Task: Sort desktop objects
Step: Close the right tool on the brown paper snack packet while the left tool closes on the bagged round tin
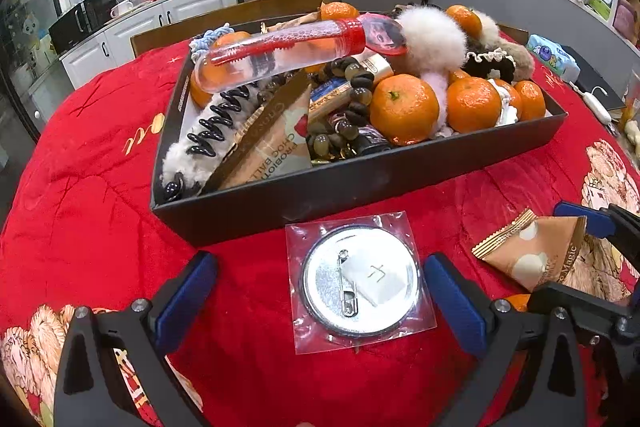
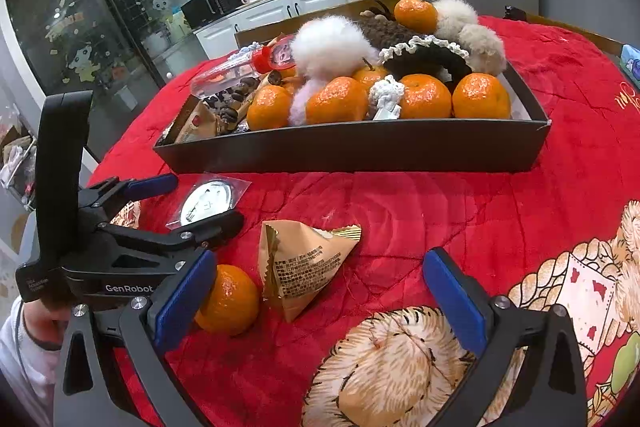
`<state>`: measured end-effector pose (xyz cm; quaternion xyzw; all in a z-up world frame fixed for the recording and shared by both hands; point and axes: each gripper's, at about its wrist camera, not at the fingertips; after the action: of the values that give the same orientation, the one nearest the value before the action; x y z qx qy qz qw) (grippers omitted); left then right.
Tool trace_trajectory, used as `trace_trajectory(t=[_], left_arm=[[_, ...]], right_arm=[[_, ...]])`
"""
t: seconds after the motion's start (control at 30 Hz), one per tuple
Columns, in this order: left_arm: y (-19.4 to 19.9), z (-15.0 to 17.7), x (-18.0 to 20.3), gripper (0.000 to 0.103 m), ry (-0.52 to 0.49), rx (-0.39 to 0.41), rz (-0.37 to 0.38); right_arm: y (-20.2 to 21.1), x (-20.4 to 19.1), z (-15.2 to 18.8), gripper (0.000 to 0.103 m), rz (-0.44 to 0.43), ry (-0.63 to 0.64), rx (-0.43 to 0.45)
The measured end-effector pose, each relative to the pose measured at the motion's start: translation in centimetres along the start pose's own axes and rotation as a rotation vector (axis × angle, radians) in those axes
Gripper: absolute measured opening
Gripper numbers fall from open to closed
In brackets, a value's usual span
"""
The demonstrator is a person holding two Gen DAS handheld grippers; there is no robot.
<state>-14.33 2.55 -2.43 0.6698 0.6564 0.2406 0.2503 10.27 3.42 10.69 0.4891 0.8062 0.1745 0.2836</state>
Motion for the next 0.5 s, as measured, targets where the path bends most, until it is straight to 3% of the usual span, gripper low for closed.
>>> trace_trajectory(t=[0.3, 0.37, 0.5], left_arm=[[-0.06, 0.04, -0.03, 0.103, 0.003, 0.001, 0.002], [-0.14, -0.03, 0.02, 0.103, 0.003, 0.001, 0.002], [-0.11, -0.01, -0.03, 0.103, 0.003, 0.001, 0.003]], right_arm=[[0.46, 0.34, 0.02, 0.097, -0.001, -0.021, 0.01], [0.75, 0.68, 0.03, 0.081, 0.014, -0.034, 0.019], [0.91, 0.81, -0.05, 0.069, 0.033, -0.034, 0.021]])
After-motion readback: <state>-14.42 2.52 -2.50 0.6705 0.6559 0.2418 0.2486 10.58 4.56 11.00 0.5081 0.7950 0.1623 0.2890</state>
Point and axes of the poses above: each gripper's, at about its wrist camera, not at the fingertips, and y roughly against the way its jaws point, x to its right, z to its underside, and after that the axes turned 13 degrees about x, right-handed
